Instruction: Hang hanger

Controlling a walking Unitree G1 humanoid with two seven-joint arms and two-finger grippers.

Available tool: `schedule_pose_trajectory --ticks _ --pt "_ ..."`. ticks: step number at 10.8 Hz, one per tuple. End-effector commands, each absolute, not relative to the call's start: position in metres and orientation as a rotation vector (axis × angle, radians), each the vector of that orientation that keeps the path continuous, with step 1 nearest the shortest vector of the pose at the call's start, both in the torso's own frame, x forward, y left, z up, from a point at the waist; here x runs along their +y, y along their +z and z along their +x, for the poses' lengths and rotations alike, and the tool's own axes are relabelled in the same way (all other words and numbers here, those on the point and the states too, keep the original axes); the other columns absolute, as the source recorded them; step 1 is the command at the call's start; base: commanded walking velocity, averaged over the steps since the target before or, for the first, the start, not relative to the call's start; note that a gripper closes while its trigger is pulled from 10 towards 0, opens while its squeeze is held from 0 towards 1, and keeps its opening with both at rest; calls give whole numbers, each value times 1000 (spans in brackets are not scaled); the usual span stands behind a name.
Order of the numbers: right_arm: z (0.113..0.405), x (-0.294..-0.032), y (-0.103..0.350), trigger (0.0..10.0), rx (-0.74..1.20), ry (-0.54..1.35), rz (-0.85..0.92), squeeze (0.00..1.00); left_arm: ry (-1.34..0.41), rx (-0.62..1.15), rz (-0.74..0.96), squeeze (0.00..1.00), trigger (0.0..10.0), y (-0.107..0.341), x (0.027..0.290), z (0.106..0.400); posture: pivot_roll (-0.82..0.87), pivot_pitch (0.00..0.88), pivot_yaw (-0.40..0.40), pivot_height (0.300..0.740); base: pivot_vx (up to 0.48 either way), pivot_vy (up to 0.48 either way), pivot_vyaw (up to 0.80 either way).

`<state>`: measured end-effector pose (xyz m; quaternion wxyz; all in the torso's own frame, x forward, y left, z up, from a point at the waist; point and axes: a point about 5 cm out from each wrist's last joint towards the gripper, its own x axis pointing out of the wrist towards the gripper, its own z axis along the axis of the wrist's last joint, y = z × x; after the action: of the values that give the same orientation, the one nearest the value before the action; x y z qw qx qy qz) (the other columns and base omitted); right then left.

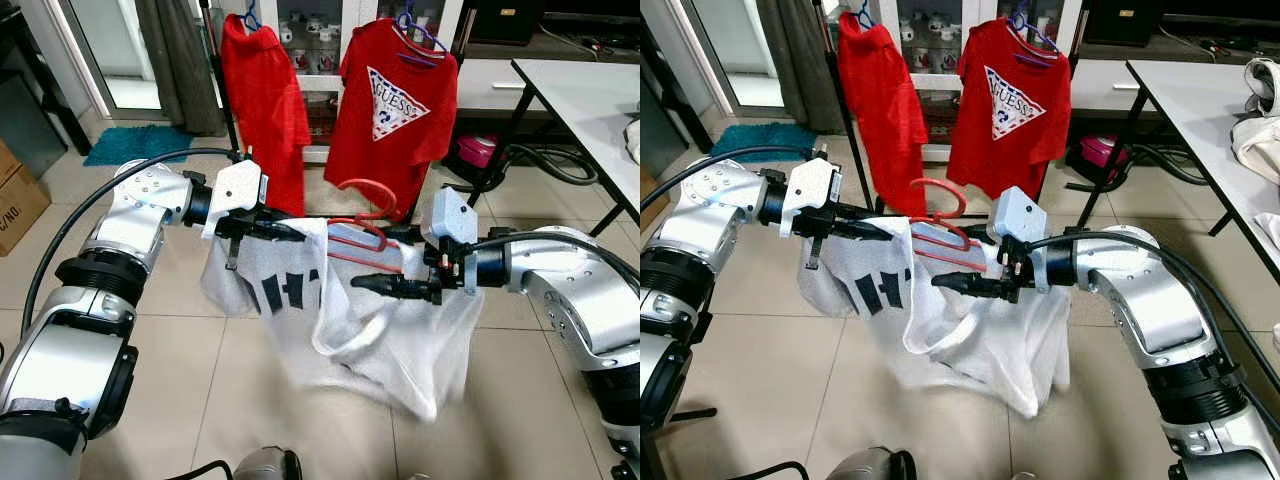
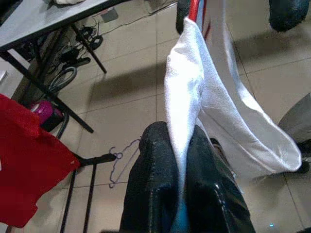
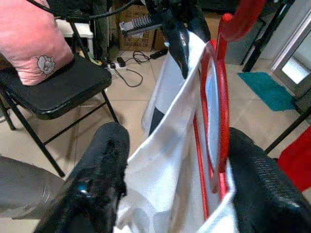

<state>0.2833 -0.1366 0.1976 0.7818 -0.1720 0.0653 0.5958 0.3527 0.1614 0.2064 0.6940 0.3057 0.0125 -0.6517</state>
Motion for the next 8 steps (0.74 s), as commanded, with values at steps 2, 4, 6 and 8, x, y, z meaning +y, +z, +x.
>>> schedule_pose_trajectory --ticks 2,4,6,8 --pt "278 -132 199 0 135 1314 -359 0 -1394 -5 676 0 0 217 166 358 -151 0 44 740 0 0 0" --pt "277 -132 198 0 144 1304 -365 0 -1388 -10 668 0 0 218 166 358 -151 0 44 740 0 0 0" --pt "278 -132 196 0 157 1290 -389 0 -1381 -28 636 0 0 222 165 359 -152 0 45 740 0 0 0" --pt "279 -132 196 0 157 1283 -404 0 -1381 -56 588 0 0 228 163 360 -152 0 43 740 0 0 0"
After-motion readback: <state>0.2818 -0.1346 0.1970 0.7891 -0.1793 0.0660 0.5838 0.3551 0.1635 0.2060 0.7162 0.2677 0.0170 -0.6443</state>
